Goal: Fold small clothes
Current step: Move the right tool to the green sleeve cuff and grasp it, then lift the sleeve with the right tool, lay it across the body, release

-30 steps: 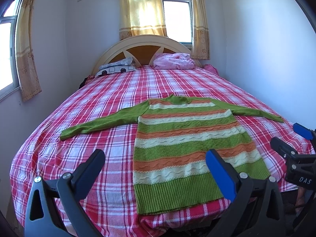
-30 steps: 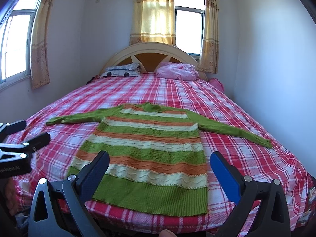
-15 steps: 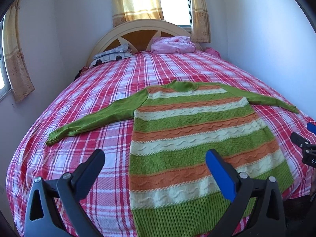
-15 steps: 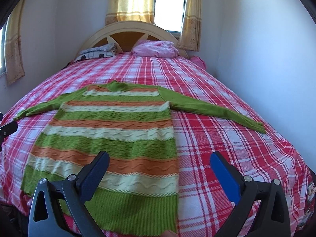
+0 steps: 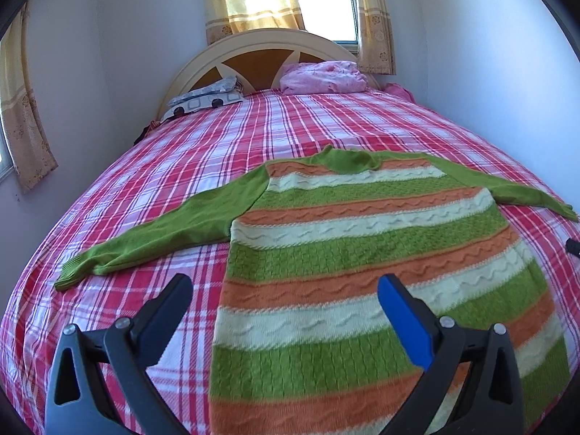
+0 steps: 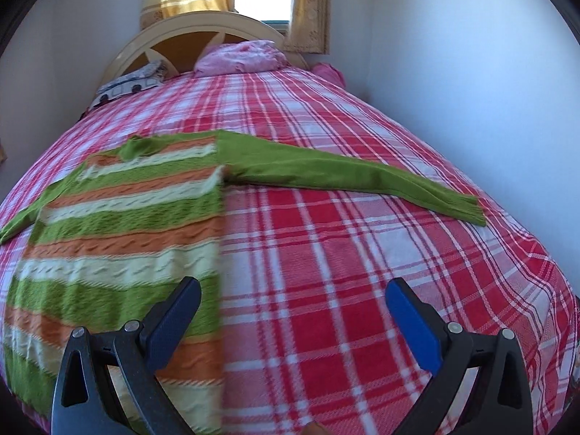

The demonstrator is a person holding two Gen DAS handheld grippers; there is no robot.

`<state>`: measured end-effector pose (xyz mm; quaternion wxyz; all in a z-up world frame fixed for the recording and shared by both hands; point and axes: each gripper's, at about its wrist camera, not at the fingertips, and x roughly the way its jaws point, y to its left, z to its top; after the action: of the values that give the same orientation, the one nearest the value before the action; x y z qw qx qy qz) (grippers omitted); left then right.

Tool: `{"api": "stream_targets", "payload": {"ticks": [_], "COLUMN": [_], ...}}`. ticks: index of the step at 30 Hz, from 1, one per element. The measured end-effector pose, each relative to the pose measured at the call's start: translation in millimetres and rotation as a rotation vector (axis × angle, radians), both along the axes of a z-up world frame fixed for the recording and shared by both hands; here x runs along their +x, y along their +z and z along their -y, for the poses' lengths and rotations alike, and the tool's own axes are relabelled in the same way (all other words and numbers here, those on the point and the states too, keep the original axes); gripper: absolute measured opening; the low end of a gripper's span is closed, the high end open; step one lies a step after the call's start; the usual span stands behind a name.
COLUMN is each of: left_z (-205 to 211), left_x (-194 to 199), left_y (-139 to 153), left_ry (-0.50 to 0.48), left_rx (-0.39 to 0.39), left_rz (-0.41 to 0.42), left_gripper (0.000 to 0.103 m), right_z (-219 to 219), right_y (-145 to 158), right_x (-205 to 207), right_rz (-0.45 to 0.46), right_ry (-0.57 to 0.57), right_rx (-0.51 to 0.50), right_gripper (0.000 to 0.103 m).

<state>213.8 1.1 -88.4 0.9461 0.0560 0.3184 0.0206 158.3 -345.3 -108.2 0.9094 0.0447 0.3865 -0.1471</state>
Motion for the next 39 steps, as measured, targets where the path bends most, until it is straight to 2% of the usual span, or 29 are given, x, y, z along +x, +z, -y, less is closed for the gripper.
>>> {"api": "stream_targets", "payload": {"ticks": [9,13,21,25,28,34,36,38,39], "left_z": [4.5,3.0,-4.2,-17.1,-20.5,-14.3,-17.0,-21.4,-23.7], "left_x": [36.5,56.0,78.9,84.6,87.8,88.3,87.3,87.2,87.1], "left_y": [-11.2,-16.4,-31.3,-35.8,-41.7,-48.9,-47.7,-47.7,-48.0], "left_ry": [-0.016,0.004,0.06,0.096,0.106,0.082,0.076,0.074,0.074], "left_rx": [0.052,0.05,0.031,-0.017,-0.027,-0.009,-0.021,-0.046,-0.058], "left_rz": [0.024,0.014,-0.017,-0.026,-0.037,-0.043,-0.035,-0.033,-0.033], "left_gripper": [0.103,0.103,0.103,0.103,0.103,0.103,0.103,0.103,0.103], "right_z": [94.0,133.8,209.8,235.3,251.8,271.9,279.5,286.4,289.4], "right_y": [-4.7,-6.4,-20.6,-24.6,-27.7,-26.4,-26.0,-26.8,-27.6], "right_x": [20.5,27.3,30.1,27.3,28.3,38.6,42.9,46.5,47.4], "right_rz": [0.019,0.031,0.066,0.094,0.118,0.127,0.117,0.117,0.119], "right_ry": [-0.173,-0.236,-0.372,-0.431,-0.464,-0.522,-0.533,-0.532,-0.532], "right_rx": [0.035,0.071,0.28,0.369,0.416,0.417,0.403,0.405,0.417], "right_gripper": [0.102,0.102,0.102,0.1,0.092,0.071,0.054,0.025,0.02]}}
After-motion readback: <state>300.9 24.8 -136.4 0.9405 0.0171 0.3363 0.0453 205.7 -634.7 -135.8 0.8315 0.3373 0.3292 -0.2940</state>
